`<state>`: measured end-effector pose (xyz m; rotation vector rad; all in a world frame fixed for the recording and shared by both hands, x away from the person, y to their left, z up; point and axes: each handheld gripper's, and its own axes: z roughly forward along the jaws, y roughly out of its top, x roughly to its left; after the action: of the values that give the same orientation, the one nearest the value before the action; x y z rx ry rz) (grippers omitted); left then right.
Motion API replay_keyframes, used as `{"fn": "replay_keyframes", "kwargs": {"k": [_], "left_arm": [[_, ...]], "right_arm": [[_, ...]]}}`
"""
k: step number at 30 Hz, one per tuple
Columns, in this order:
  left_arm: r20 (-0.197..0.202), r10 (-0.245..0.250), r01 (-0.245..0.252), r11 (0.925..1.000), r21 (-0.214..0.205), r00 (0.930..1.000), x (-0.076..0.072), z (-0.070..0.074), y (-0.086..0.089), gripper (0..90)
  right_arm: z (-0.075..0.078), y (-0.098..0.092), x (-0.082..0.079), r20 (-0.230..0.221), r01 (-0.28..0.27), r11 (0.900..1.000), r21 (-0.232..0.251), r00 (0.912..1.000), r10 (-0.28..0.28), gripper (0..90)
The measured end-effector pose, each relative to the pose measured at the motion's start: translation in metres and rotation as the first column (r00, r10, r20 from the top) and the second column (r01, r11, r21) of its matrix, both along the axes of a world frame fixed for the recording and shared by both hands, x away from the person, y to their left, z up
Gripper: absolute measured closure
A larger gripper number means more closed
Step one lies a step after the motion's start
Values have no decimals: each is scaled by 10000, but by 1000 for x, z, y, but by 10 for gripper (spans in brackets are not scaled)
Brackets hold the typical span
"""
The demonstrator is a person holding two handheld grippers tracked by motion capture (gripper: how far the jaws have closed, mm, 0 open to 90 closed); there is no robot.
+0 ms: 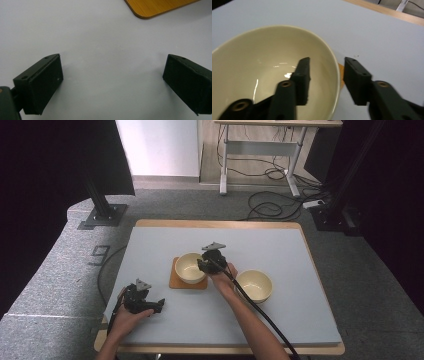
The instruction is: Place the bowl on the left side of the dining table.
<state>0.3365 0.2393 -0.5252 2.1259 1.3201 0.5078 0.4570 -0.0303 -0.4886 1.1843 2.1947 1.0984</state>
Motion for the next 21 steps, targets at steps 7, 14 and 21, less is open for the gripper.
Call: {"fn": "replay_keyframes", "kwargs": {"k": [7,14,21], "left_arm": [[5,4,-4,10000,-2,10000,0,0,0,29],[5,8,-8,10000,16,10000,0,0,0,29],[6,19,-19,10000,3,10000,0,0,0,29]], "right_arm": [[8,2,-7,227,55,9995,-297,9997,-48,365],[28,1,-20,625,-199,9991,-363,9978,222,356],[48,-13,-34,771,-504,9979,-403,9956,534,366]]}}
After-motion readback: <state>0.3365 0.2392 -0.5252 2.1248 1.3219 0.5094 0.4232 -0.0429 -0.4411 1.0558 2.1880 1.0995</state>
